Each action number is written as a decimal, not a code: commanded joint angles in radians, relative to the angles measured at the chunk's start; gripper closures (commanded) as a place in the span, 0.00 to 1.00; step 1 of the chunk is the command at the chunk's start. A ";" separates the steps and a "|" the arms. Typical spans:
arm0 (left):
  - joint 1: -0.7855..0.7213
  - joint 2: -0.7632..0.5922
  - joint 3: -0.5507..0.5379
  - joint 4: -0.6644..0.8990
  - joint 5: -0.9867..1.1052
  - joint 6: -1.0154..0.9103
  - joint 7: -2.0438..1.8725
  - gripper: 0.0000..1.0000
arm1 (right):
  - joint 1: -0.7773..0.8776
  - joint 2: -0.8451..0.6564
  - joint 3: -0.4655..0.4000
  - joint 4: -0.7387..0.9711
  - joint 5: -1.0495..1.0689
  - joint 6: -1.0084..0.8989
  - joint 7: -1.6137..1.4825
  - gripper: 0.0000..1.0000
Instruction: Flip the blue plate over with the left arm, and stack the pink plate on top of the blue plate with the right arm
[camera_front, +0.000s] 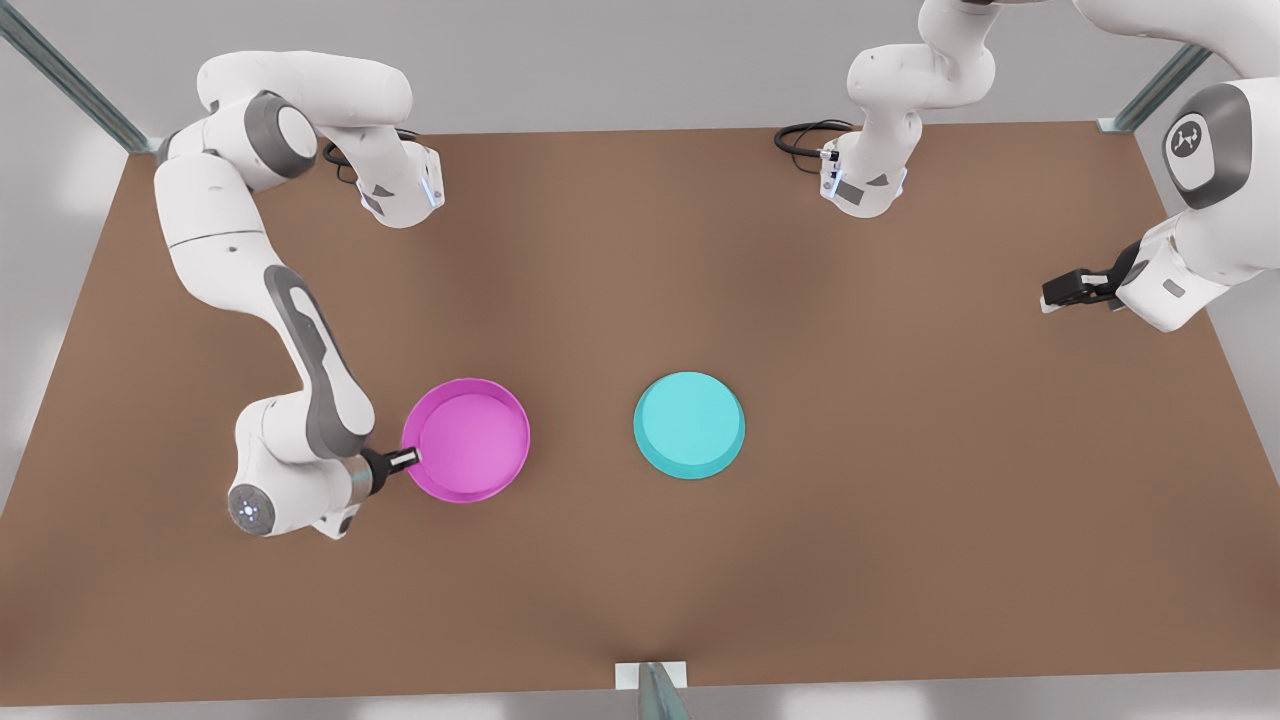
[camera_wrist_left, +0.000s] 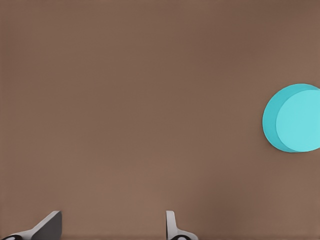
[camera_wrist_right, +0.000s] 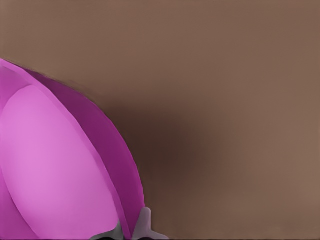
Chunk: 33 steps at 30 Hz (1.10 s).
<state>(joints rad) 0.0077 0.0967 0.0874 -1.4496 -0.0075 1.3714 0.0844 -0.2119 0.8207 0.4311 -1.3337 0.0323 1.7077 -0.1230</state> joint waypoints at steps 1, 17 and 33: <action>0.000 0.000 0.000 0.000 0.000 0.000 0.000 0.00 | 0.000 0.000 0.017 -0.001 -0.005 0.000 0.011 0.79; 0.000 0.000 0.000 0.000 0.000 -0.002 0.000 0.00 | 0.425 0.040 0.055 -0.001 0.083 0.328 0.306 0.79; -0.005 0.021 0.003 0.000 0.000 0.000 0.000 0.00 | 0.500 0.156 0.047 0.099 0.081 0.458 0.416 0.79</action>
<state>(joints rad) 0.0040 0.1182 0.0905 -1.4496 -0.0079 1.3701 0.0844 0.2883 0.9785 0.4786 -1.2336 0.1207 2.1675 0.2882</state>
